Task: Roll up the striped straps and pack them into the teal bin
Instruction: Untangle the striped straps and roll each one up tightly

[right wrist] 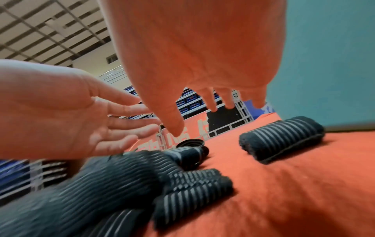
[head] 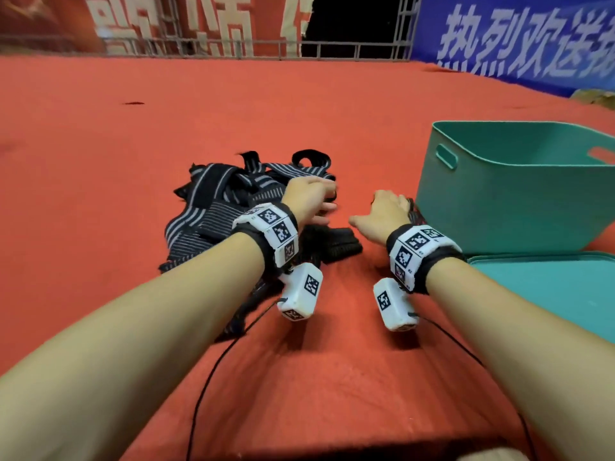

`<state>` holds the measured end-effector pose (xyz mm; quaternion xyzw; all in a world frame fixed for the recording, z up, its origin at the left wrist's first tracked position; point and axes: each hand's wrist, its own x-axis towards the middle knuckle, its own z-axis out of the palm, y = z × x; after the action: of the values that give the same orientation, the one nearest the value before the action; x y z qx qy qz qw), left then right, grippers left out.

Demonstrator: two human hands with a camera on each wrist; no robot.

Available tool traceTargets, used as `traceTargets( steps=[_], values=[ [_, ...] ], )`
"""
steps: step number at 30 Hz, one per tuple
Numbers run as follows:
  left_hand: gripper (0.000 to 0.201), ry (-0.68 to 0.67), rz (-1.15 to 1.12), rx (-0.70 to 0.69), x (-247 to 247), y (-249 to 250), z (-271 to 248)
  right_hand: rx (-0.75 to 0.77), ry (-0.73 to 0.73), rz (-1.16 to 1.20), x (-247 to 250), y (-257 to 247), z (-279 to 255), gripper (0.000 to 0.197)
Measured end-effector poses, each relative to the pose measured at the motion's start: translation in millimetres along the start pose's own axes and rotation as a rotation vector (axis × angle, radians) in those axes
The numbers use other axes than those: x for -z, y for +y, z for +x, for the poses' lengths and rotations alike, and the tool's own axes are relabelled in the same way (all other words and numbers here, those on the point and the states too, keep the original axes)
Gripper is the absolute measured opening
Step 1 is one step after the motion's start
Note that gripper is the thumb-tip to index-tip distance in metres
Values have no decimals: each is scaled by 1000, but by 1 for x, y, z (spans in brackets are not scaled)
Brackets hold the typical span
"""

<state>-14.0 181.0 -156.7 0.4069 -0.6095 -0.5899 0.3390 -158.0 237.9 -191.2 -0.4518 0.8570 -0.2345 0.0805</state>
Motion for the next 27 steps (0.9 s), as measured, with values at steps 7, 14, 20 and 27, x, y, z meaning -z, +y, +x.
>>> traceTargets(
  steps=[7, 14, 20, 27],
  values=[
    [8, 164, 103, 11, 121, -5, -43, 546, -272, -120, -40, -64, -47, 103],
    [10, 183, 165, 46, 178, -7, -72, 739, -61, -414, -43, -91, -47, 40],
    [46, 36, 180, -88, 170, -6, -80, 600, 82, 344, -4, -111, -51, 8],
    [51, -112, 125, -307, 128, 2, -78, 598, -13, 925, 48, -157, -79, 14]
  ],
)
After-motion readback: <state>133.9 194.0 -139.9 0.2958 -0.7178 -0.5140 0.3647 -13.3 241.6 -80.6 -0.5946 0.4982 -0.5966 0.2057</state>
